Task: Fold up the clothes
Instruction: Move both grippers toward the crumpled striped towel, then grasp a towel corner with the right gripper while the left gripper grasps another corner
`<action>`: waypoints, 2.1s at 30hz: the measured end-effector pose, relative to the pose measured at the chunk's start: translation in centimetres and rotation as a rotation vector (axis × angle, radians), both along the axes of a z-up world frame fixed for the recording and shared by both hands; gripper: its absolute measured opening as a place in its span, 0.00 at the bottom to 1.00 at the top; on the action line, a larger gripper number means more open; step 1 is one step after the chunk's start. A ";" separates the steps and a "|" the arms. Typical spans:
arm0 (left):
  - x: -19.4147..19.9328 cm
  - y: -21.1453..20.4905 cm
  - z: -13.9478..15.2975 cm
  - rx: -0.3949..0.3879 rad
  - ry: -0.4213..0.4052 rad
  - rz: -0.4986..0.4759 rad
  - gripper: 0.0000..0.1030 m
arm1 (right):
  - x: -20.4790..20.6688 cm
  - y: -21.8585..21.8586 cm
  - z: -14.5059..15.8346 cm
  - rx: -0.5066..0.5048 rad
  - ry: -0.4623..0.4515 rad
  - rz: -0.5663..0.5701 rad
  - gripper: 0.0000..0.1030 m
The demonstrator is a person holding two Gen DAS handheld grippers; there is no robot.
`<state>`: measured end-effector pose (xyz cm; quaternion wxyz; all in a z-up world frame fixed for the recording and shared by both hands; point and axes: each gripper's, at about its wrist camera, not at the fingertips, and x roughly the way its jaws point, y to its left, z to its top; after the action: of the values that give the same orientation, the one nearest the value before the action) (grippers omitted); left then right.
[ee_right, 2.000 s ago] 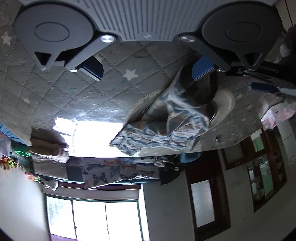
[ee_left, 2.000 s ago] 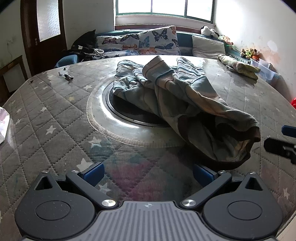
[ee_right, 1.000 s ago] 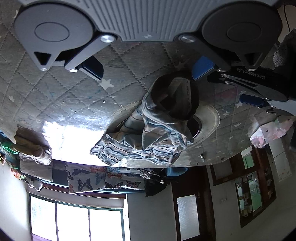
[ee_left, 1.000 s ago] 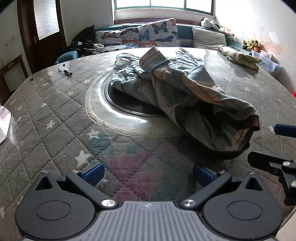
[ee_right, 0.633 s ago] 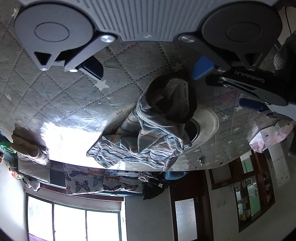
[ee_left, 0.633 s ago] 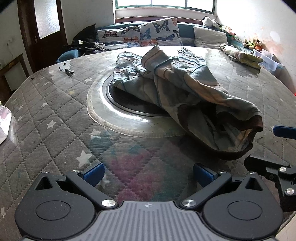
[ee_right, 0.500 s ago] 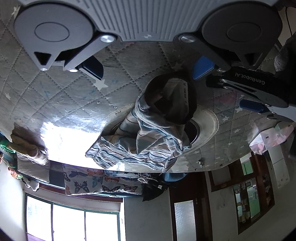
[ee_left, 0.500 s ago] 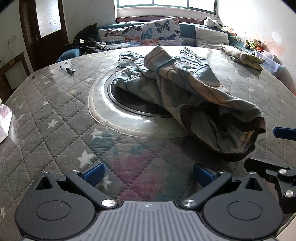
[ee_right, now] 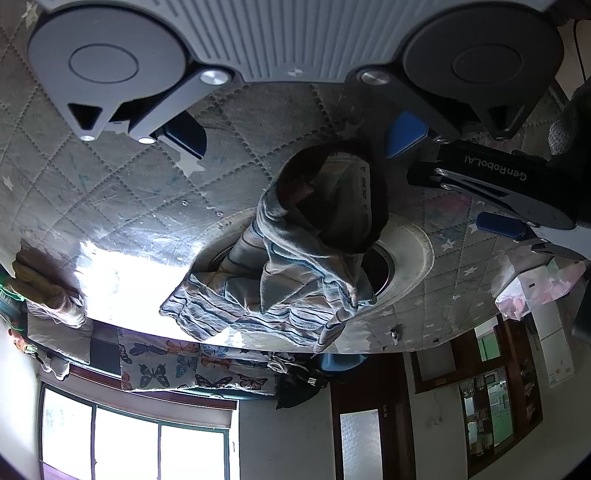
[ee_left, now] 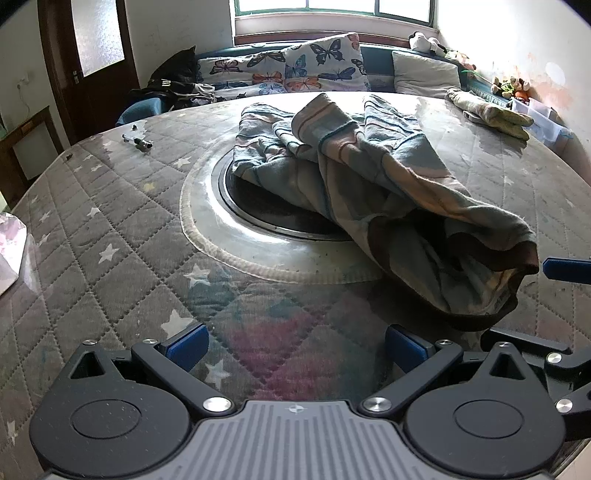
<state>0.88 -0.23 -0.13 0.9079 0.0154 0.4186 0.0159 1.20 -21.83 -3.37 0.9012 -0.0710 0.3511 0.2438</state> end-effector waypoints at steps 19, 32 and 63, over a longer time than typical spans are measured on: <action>1.1 -0.2 0.0 -0.002 0.015 -0.007 1.00 | 0.8 0.5 0.1 -0.004 0.008 0.005 1.00; 1.8 0.0 -0.1 -0.011 0.020 -0.001 1.00 | 1.5 0.8 0.1 -0.007 0.015 0.001 1.00; 3.6 1.4 0.7 -0.008 0.001 0.030 1.00 | 3.2 2.6 2.8 -0.022 -0.056 0.049 1.00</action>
<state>4.51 1.12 0.59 0.9075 0.0054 0.4190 0.0281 4.44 -19.28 -0.54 0.9036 -0.0965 0.3265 0.2598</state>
